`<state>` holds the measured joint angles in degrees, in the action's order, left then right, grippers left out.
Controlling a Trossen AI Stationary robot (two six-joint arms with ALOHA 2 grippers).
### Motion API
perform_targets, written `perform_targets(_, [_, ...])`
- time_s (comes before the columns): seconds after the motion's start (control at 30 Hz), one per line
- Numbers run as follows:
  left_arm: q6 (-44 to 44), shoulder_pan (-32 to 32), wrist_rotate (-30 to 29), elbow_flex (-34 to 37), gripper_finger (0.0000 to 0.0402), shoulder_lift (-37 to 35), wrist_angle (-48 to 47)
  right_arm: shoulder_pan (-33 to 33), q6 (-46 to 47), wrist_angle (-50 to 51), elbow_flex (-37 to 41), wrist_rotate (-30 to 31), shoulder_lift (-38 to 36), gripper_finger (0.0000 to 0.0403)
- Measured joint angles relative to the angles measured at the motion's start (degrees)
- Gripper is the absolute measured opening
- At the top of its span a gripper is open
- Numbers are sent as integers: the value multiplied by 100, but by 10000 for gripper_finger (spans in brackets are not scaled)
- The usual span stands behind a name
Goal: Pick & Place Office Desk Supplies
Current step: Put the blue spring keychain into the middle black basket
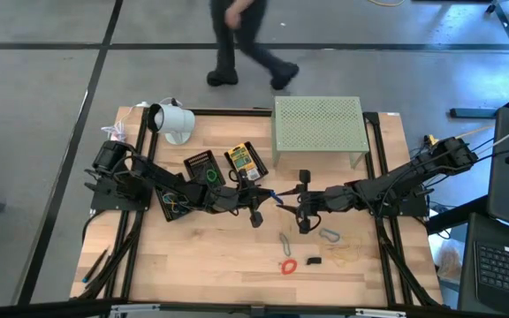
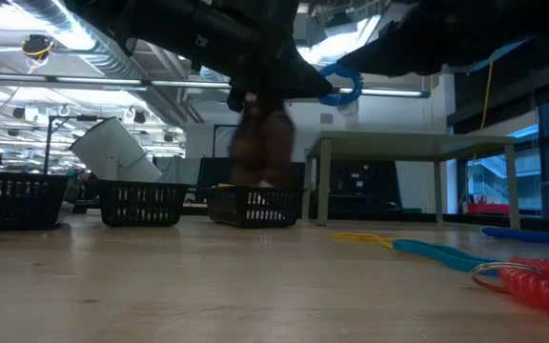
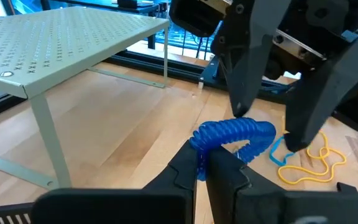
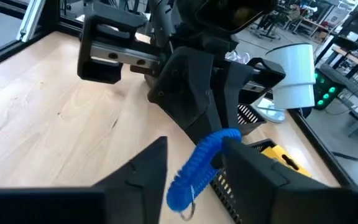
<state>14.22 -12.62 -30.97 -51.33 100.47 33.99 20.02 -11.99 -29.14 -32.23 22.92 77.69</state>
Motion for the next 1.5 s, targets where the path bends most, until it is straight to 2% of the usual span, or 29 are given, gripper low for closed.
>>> perform_targets(0.23, [0,0,-10,0,13,0,-69,200,173,135,-2,162,0,207])
perform_targets(0.43, [-2,0,-273,0,13,0,-240,525,107,345,-2,900,0,215])
perform_targets(0.57, [-2,-2,-377,0,13,0,-252,730,135,594,-2,1171,0,212])
perform_targets(0.63, [-2,-2,-601,0,13,0,-293,810,333,803,-2,1192,0,211])
perform_targets(0.73, [22,-2,-1234,0,13,-26,-568,874,857,1161,-2,1147,0,211])
perform_targets(0.83, [220,-4,-1926,-2,13,-59,-927,885,1412,1441,-2,934,0,211])
perform_targets(0.9, [403,2,-2189,-2,13,-138,-1162,887,1677,1551,-2,794,0,211])
perform_targets(0.97, [716,66,-1961,-1,13,-345,-1680,887,1843,1621,-2,752,0,211])
perform_targets(1.07, [1448,275,-1068,-9,12,-878,-2724,887,1902,1665,-2,754,0,211])
perform_targets(1.13, [1880,397,-721,-9,12,-1264,-3596,887,1890,1663,-2,756,0,211])
perform_targets(1.33, [3345,671,-143,-9,13,-2321,-6628,885,1906,1678,-2,767,0,210])
perform_targets(1.5, [4635,792,25,-7,13,-2586,-8550,885,1889,1664,-2,881,0,210])
